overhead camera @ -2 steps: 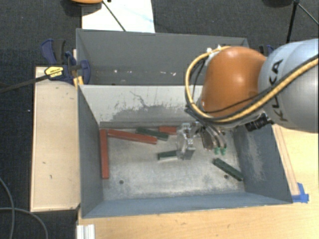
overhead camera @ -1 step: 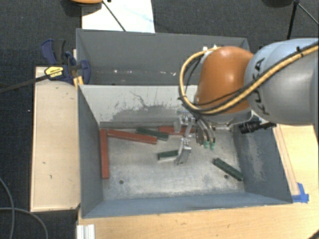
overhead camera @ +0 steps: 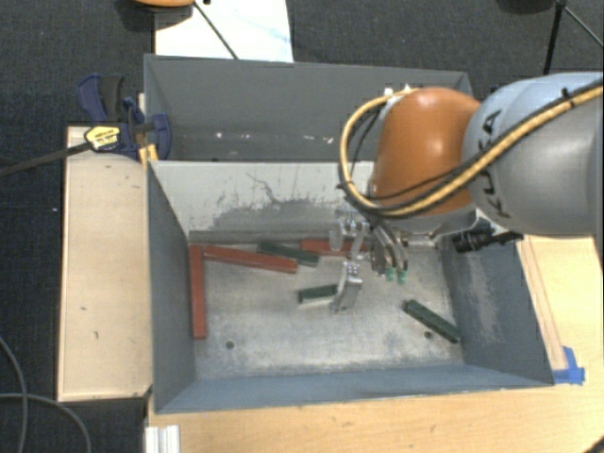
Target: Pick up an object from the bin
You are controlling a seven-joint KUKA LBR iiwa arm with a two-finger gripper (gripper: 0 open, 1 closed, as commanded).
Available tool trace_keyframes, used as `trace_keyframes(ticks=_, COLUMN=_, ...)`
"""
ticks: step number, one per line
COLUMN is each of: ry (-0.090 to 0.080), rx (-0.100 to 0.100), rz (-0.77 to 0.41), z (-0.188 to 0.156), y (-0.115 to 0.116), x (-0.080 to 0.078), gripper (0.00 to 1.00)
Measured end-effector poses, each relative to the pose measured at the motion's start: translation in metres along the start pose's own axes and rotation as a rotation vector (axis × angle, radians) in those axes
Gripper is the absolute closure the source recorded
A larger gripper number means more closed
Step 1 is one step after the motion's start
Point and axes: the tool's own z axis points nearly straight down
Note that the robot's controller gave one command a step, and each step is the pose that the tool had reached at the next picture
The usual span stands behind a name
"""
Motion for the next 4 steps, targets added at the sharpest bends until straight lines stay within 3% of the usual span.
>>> trace_keyframes(ticks=1, ry=-0.007, rx=-0.003, rz=0.078, z=0.042, y=-0.011, x=-0.009, gripper=0.00)
trace_keyframes(ticks=2, ry=-0.006, rx=-0.002, rz=0.071, z=0.100, y=-0.017, x=-0.016, gripper=0.00)
trace_keyframes(ticks=3, ry=-0.002, rx=-0.001, rz=0.213, z=0.114, y=0.005, x=-0.029, gripper=1.00)
trace_keyframes(ticks=4, ry=-0.002, rx=-0.001, rz=0.213, z=0.114, y=0.005, x=-0.029, gripper=1.00)
